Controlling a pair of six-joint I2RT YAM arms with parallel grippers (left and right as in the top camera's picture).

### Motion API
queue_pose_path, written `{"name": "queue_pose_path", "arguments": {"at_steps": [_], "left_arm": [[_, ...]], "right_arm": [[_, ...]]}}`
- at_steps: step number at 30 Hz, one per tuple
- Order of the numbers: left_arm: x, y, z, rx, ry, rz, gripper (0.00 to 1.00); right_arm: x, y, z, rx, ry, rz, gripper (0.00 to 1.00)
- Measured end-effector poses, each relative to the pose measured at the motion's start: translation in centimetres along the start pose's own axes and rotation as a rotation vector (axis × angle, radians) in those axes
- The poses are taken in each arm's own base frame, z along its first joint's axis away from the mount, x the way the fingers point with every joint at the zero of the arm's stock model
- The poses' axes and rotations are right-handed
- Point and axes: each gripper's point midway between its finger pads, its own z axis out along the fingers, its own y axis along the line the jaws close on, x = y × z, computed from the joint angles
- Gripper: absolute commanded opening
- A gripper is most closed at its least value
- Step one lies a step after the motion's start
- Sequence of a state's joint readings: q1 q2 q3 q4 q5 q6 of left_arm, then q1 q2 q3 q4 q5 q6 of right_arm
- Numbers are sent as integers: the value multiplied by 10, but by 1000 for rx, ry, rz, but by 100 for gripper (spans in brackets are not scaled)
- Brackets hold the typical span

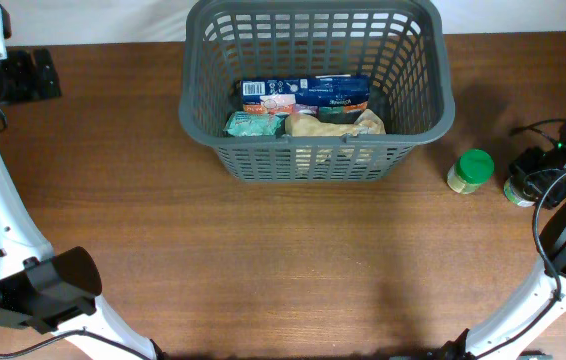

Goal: Pack container
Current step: 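Grasp the tin can with the right gripper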

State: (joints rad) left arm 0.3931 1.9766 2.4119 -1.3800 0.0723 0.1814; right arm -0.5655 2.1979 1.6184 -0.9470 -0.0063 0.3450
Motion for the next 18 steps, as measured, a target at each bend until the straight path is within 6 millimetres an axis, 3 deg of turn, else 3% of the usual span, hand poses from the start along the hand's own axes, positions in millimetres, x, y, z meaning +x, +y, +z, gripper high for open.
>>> {"name": "queue_pose_path", "arguments": {"at_steps": [3, 6, 14, 16, 18], "left_arm": [[0, 0, 0, 0, 0, 0, 99], [0, 0, 0, 0, 0, 0, 99], [0, 0, 0, 0, 0, 0, 99], [0, 0, 0, 0, 0, 0, 99], [0, 0, 0, 0, 0, 0, 99]], "right_arm": [[1, 0, 0, 1, 3, 0, 66], [2, 0, 0, 3, 6, 2, 49], [13, -2, -7, 4, 54, 5, 44], [12, -1, -16, 1, 56, 15, 43], [2, 4, -38, -23, 12, 18, 42]]}}
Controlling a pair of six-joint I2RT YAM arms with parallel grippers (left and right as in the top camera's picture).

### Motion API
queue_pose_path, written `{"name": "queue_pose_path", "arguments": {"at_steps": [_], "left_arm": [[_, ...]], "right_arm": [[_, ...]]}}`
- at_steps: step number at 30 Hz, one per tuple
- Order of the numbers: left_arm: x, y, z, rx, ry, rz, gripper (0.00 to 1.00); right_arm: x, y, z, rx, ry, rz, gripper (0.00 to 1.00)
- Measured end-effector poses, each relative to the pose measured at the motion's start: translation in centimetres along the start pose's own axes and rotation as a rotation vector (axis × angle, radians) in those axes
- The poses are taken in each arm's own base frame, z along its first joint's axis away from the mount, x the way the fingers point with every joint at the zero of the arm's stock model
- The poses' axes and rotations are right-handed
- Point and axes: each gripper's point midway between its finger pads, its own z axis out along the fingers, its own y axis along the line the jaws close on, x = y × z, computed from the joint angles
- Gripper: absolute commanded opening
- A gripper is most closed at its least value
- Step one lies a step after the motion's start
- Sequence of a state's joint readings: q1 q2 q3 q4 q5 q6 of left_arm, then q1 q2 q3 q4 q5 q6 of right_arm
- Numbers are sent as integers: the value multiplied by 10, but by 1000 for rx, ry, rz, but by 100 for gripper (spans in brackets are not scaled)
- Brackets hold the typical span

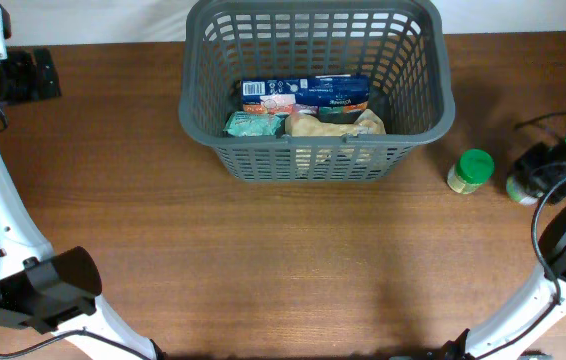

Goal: Pack container
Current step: 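Grasp the tin can with the right gripper, then lift the tin can into the basket and release it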

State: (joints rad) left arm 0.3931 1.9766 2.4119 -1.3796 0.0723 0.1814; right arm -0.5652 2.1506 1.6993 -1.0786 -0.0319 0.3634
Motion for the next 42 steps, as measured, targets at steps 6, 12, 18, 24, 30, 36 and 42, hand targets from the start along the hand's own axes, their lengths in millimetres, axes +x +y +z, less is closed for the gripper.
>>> {"name": "queue_pose_path", "arguments": {"at_steps": [6, 12, 18, 24, 30, 36, 42], "left_arm": [[0, 0, 0, 0, 0, 0, 99], [0, 0, 0, 0, 0, 0, 99], [0, 0, 0, 0, 0, 0, 99], [0, 0, 0, 0, 1, 0, 99], [0, 0, 0, 0, 1, 0, 99], [0, 0, 0, 0, 1, 0, 99], [0, 0, 0, 0, 1, 0, 99]], "right_arm": [[-26, 36, -170, -163, -344, -46, 15], [91, 134, -377, -495, -716, -372, 7], [233, 226, -405, -691, -713, -820, 9], [235, 312, -277, -457, -551, -954, 8], [219, 336, -155, -249, -386, -994, 27], [214, 325, -138, -193, -334, -990, 83], [207, 318, -162, -191, -360, -984, 99]]}}
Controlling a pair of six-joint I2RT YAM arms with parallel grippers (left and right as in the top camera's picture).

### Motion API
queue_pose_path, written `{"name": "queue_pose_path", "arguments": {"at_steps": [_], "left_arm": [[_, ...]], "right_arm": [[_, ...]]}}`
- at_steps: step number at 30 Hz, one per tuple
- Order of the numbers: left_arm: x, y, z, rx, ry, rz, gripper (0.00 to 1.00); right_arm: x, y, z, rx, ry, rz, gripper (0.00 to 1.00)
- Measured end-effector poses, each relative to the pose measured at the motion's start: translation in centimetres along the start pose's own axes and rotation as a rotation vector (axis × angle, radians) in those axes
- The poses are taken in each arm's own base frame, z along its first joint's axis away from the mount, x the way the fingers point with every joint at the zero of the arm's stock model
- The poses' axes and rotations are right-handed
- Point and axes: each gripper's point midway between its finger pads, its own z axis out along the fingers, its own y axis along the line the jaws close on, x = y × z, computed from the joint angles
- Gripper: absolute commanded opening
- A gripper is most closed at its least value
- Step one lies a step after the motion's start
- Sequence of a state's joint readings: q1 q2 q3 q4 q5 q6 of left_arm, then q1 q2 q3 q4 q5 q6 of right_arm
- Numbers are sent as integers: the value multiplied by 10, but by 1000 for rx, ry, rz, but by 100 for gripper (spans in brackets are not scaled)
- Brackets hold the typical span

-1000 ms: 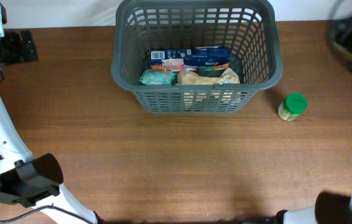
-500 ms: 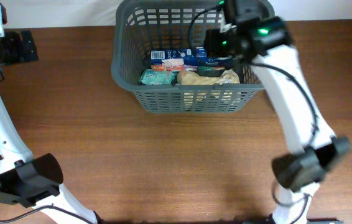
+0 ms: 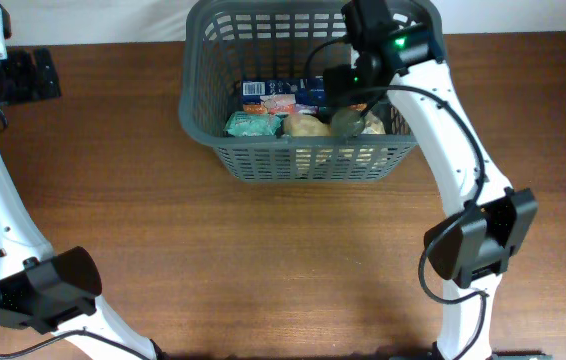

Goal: Pack container
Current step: 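Lift the tin can into the basket and release it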

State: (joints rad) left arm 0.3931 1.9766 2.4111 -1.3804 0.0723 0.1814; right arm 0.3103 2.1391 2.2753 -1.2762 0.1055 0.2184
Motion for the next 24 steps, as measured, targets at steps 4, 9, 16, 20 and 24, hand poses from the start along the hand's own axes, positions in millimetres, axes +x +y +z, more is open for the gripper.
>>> {"name": "queue_pose_path", "arguments": {"at_steps": [4, 9, 16, 20, 24], "left_arm": [[0, 0, 0, 0, 0, 0, 99], [0, 0, 0, 0, 0, 0, 99], [0, 0, 0, 0, 0, 0, 99], [0, 0, 0, 0, 0, 0, 99], [0, 0, 0, 0, 0, 0, 99]], "right_arm": [[-30, -35, -83, 63, -171, 50, 99], [-25, -160, -266, 247, -553, 310, 99], [39, -307, -166, 355, -229, 693, 99], [73, -302, -42, 279, 54, 701, 99], [110, -277, 33, 228, 222, 684, 99]]}}
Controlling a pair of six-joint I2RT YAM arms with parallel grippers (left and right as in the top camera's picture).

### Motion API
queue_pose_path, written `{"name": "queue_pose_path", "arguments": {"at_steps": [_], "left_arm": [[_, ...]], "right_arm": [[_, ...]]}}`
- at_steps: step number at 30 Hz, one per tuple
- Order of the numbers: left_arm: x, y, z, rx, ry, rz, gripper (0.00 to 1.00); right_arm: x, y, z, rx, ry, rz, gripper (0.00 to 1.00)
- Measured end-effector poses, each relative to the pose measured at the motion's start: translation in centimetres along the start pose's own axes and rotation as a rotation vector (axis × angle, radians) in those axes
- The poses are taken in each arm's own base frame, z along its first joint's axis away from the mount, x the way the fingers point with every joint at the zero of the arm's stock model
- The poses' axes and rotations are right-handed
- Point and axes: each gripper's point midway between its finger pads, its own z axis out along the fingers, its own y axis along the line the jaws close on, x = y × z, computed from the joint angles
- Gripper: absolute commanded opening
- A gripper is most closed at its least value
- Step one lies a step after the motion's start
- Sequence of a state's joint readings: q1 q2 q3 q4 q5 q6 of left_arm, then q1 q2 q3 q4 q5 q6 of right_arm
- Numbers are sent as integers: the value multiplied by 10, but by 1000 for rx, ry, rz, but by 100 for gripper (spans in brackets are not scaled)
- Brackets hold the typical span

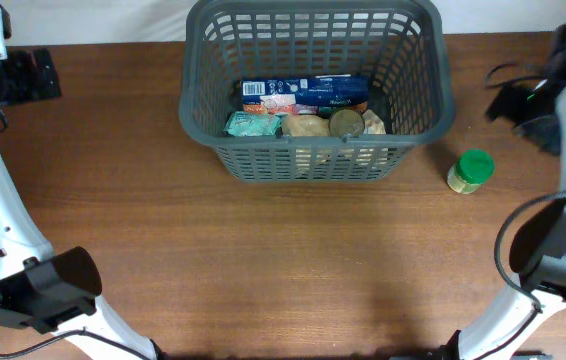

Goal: Pack container
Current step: 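Lift the tin can into the basket and release it, then grasp the green-lidded jar with the right gripper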

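Note:
A grey plastic basket (415,120) stands at the back middle of the table. Inside it lie a blue package (308,92), a teal packet (251,124), a tan bag (306,127) and a round can (345,123) lying lid-up at the front right. A green-lidded jar (472,170) stands on the table to the right of the basket. My right gripper (523,108) hangs blurred to the right of the basket, empty, its fingers apart. My left gripper (33,75) rests at the far left back corner, away from everything.
The brown wooden table (283,260) stretches in front of the basket. Cables trail by the right arm near the table's right edge. The left arm's white links run down the left side.
My right gripper was over the basket's right side with the can. Now the can lies in the basket and the gripper is outside, to the right, empty.
My right gripper was at the table's right edge around a can beside the green-lidded jar, and stayed there a moment later. Then it was over the basket with the can. Now the can rests inside and the gripper is back out at the right.

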State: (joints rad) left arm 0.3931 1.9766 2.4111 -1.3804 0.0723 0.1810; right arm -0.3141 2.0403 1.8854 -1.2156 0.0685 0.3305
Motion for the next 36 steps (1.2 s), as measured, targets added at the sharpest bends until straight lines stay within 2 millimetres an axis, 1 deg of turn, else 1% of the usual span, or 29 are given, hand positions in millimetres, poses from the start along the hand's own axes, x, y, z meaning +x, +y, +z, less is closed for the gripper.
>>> {"name": "queue_pose_path", "arguments": {"at_steps": [2, 6, 9, 13, 15, 16, 20, 23, 27, 28, 31, 35, 36], "left_arm": [[0, 0, 0, 0, 1, 0, 99], [0, 0, 0, 0, 0, 0, 99], [0, 0, 0, 0, 0, 0, 99], [0, 0, 0, 0, 0, 0, 99], [0, 0, 0, 0, 0, 0, 99], [0, 0, 0, 0, 0, 0, 99], [0, 0, 0, 0, 0, 0, 99], [0, 0, 0, 0, 0, 0, 99], [0, 0, 0, 0, 0, 0, 99], [0, 0, 0, 0, 0, 0, 99], [0, 0, 0, 0, 0, 0, 99], [0, 0, 0, 0, 0, 0, 99], [0, 0, 0, 0, 0, 0, 99]], "right_arm": [[8, 8, 18, -12, 15, -11, 100], [19, 17, 36, -24, 32, -27, 100], [30, 18, 52, -22, 50, -24, 100], [43, 15, 71, -17, 76, -11, 100], [47, 15, 77, -25, 79, -8, 99], [47, 16, 79, -26, 79, -6, 97], [46, 17, 82, -35, 66, 17, 96], [52, 16, 90, -35, 74, 34, 95], [55, 15, 93, -32, 81, 42, 93], [55, 15, 93, -32, 80, 43, 91], [54, 15, 93, -33, 78, 48, 80], [55, 16, 93, -37, 79, 47, 79], [55, 16, 93, -37, 79, 46, 77]]}}
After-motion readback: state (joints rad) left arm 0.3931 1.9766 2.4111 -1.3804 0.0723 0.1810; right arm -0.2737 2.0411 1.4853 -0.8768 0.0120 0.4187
